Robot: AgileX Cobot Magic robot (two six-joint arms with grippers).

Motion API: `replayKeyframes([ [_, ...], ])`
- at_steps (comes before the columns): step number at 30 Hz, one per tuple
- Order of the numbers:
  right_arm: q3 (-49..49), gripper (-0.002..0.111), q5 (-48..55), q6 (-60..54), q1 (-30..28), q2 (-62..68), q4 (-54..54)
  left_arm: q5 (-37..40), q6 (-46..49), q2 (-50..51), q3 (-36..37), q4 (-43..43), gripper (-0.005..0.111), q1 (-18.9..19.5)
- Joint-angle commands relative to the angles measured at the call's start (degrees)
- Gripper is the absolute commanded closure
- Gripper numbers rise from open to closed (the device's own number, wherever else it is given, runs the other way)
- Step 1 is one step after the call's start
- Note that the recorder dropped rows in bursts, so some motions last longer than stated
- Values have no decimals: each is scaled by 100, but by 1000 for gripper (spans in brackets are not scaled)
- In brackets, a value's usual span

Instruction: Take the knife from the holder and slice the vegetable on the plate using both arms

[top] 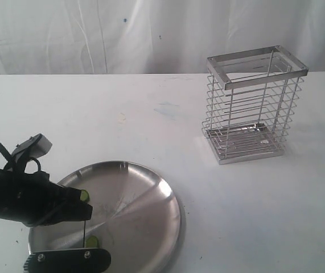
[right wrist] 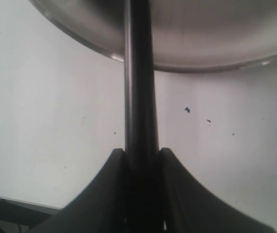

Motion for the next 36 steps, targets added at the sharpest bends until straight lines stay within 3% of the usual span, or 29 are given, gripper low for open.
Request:
replayKeyframes([
  [1, 50, 108, 33, 28, 8, -12, -121, 134, 60, 46, 38, -77, 107, -31],
  [24, 104, 108, -63, 185, 8, 187, -54, -120, 192, 929, 38, -311, 107, -31],
  [29, 104, 108, -52, 195, 8, 187, -96, 350, 989, 1272, 38, -1058, 107, -31],
  [36, 104, 108, -63, 195, 8, 187, -301, 478, 1090, 1272, 38, -1298, 107, -31],
])
